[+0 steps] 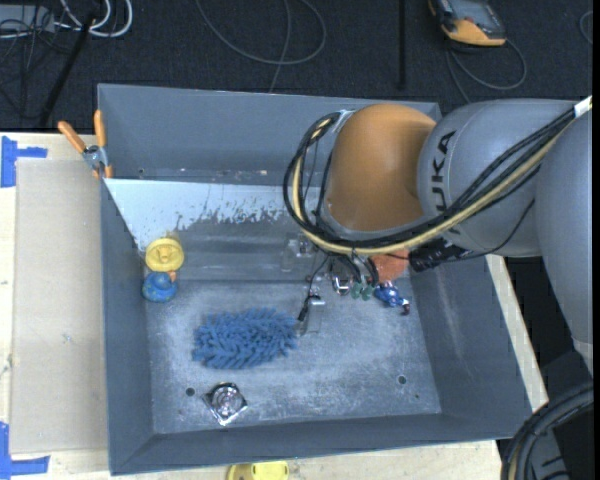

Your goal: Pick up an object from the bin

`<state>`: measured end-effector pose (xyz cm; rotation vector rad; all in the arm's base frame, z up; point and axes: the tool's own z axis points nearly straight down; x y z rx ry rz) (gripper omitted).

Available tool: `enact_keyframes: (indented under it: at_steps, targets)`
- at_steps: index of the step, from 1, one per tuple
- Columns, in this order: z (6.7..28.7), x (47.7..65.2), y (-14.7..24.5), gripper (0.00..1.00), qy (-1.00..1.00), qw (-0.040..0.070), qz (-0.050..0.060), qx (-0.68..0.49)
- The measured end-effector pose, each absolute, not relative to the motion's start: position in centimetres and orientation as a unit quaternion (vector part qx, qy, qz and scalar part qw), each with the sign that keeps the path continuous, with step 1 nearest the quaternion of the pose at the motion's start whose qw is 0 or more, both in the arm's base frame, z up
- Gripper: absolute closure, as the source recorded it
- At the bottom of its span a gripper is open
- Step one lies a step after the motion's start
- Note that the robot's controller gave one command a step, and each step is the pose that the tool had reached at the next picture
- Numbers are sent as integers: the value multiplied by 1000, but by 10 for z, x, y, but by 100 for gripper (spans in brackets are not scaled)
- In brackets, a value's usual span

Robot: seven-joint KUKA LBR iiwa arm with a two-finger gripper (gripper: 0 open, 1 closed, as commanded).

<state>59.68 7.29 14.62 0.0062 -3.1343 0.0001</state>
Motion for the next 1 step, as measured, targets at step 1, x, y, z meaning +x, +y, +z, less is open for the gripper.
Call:
enact_keyframes:
  at_steps: [1]
  targets:
    - [151,598,73,0,-1000,0,0,1]
